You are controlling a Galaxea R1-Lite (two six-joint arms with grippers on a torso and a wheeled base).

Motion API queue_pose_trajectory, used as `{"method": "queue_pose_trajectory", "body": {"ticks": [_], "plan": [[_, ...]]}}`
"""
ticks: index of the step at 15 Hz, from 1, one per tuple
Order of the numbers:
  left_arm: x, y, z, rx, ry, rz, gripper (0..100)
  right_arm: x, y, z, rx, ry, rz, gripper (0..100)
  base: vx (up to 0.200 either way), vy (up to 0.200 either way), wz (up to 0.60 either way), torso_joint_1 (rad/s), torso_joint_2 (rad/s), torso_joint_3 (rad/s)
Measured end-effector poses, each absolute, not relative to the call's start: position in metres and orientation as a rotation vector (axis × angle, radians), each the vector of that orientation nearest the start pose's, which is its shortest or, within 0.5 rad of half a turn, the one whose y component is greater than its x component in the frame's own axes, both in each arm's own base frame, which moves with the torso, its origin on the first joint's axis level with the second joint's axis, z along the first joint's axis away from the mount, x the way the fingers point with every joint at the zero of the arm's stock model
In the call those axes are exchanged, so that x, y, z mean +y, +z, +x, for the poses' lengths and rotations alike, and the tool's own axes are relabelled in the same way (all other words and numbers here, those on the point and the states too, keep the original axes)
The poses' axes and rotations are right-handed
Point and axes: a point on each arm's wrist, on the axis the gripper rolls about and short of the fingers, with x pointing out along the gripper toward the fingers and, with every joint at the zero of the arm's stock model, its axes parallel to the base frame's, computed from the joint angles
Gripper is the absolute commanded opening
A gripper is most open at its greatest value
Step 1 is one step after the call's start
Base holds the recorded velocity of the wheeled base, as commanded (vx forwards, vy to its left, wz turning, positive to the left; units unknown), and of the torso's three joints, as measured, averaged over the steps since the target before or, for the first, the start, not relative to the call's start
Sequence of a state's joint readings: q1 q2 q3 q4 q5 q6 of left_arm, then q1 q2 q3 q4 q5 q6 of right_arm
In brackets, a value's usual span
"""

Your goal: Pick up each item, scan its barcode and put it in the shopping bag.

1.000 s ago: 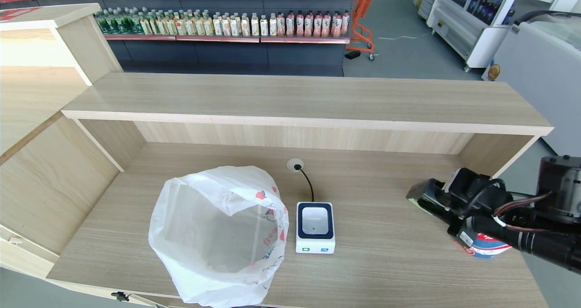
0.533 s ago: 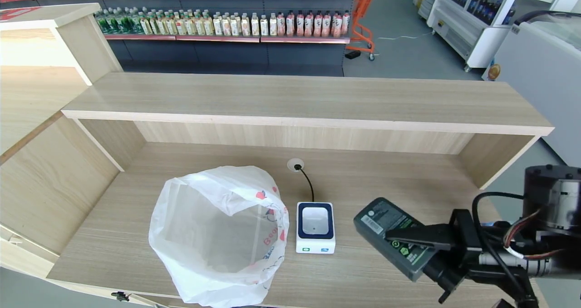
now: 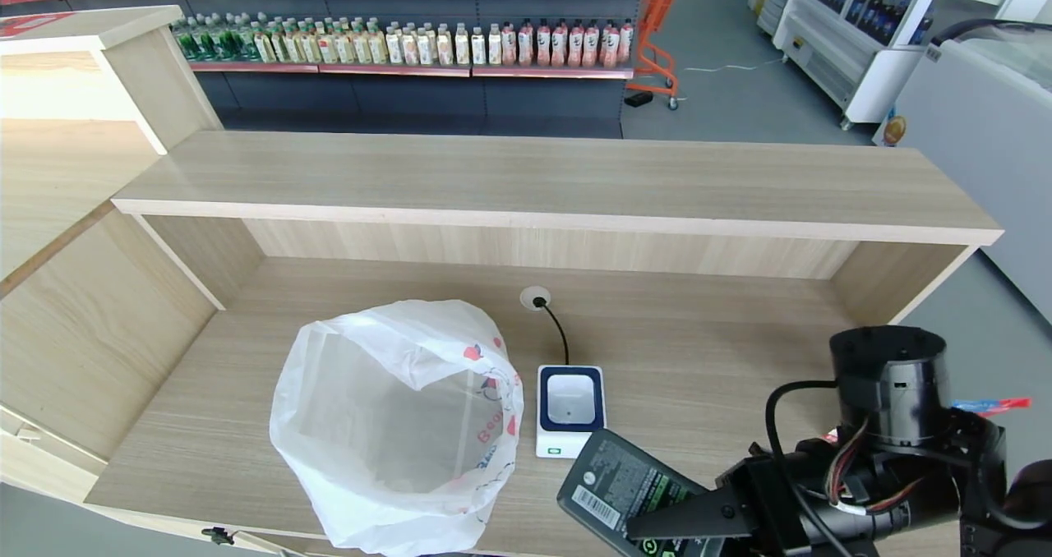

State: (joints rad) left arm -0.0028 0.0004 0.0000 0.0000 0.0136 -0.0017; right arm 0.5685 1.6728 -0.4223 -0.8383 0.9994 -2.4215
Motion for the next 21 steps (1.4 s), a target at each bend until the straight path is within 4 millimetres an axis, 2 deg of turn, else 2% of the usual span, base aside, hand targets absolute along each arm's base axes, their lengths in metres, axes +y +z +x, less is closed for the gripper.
{"method": "queue_pose_trajectory", "body": {"ticks": [5, 21], "plan": [[0.0, 0.075, -0.023, 0.0, 0.01, -0.001, 100, 0.147, 0.11, 0.193, -1.556, 1.158, -1.702, 0, 0.0, 0.0, 0.0, 0.0, 0.0, 0.0], [0.0, 0.075, -0.023, 0.0, 0.01, -0.002, 100, 0.15, 0.1, 0.208, -1.557, 1.17, -1.699, 0, 0.0, 0.0, 0.0, 0.0, 0.0, 0.0]]}}
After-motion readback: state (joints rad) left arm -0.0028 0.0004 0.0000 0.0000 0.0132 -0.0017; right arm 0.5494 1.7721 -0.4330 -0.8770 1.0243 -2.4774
